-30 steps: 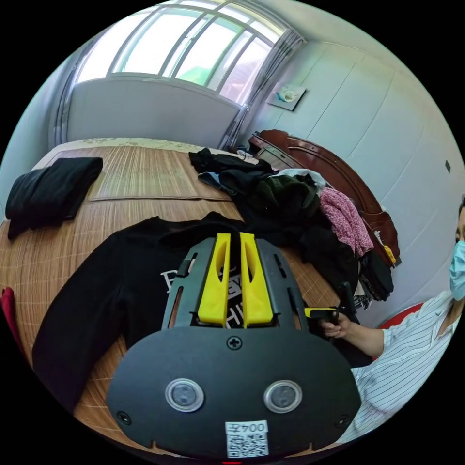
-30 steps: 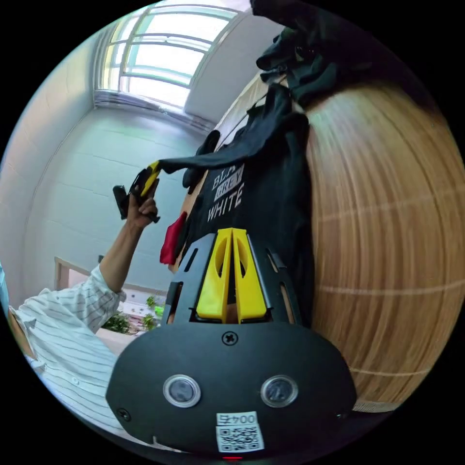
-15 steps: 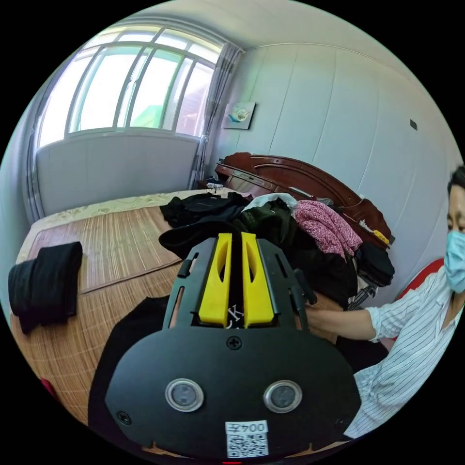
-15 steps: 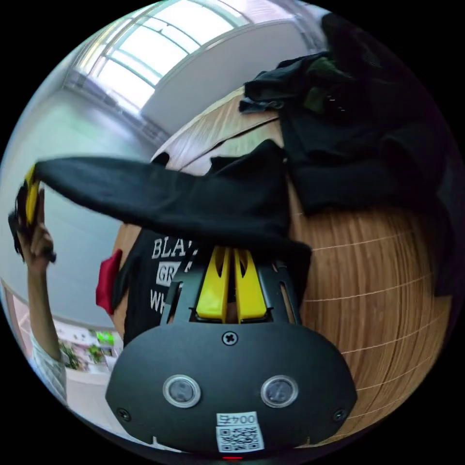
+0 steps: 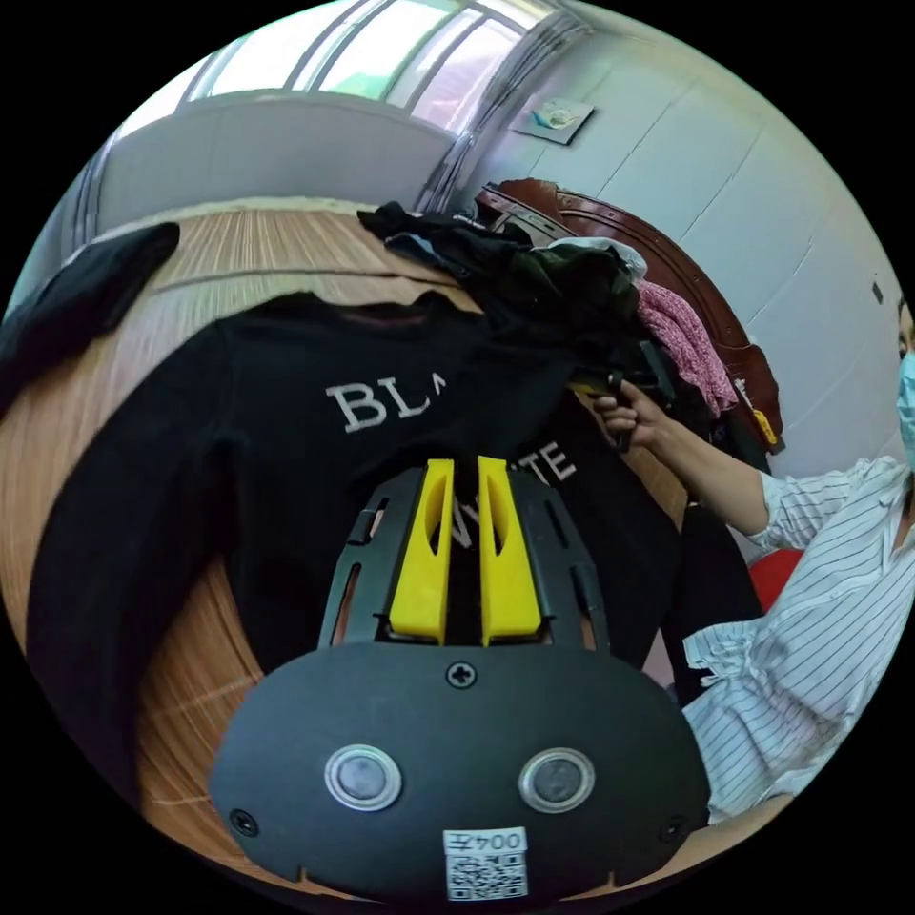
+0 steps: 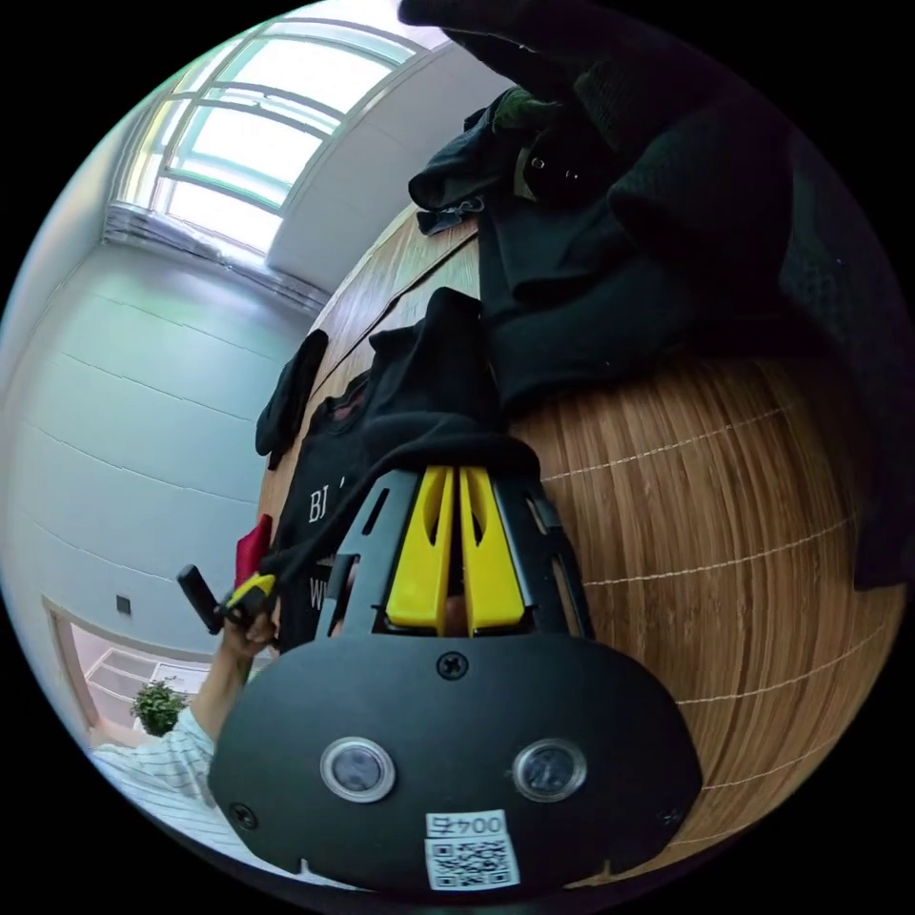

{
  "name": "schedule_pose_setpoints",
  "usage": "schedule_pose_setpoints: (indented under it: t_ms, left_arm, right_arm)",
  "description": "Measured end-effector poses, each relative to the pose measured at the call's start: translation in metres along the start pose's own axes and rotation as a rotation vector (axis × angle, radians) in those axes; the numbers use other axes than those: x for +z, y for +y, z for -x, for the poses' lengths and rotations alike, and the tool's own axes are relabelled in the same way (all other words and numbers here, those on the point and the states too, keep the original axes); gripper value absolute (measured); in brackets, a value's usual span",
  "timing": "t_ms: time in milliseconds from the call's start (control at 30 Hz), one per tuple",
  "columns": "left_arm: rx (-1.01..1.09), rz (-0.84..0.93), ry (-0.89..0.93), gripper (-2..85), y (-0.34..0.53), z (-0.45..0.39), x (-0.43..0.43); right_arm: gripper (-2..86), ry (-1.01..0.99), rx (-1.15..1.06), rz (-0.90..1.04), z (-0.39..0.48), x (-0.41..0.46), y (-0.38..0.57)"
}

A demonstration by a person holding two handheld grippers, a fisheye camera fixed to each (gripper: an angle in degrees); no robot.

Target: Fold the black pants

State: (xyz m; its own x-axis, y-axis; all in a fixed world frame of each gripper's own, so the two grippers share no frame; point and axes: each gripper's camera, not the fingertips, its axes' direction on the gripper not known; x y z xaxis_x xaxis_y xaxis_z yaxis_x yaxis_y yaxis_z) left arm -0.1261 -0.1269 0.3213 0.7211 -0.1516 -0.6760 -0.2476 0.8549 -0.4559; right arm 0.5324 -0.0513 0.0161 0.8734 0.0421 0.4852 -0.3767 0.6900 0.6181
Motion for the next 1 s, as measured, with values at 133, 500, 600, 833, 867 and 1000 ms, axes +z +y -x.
schedule_pose_setpoints:
  t_ms: [133, 500, 600, 833, 867, 1000]
  left_arm:
    - [-0.108, 0.052, 0.067, 9.3, 0.019, 0.040, -0.013]
    - [0.039, 0.103, -0.204, 9.2, -0.063, 0.084, -0.020]
    - [0.144, 0.331, -0.297, 10.4, -0.094, 0.099, 0.033]
    - [0.170, 0.463, -0.318, 10.6, -0.098, 0.157, 0.075]
    - [0.152, 0.450, -0.303, 10.0, -0.095, 0.168, 0.074]
    - [0.102, 0.424, -0.262, 5.1, -0.088, 0.197, 0.069]
  right_arm:
    - [-0.7, -0.105, 0.125, 0.151, -0.025, -0.013, 0.007]
    - [-0.7, -0.301, -0.028, 0.046, -0.020, -0.092, 0.136]
    - [-0.7, -0.335, -0.074, 0.071, -0.026, -0.078, 0.149]
    - [-0.7, -0.346, -0.142, 0.125, -0.017, -0.068, 0.151]
    - [-0.7, -0.343, -0.167, 0.134, -0.011, -0.068, 0.152]
    - [-0.7, -0.312, -0.219, 0.156, -0.001, -0.062, 0.159]
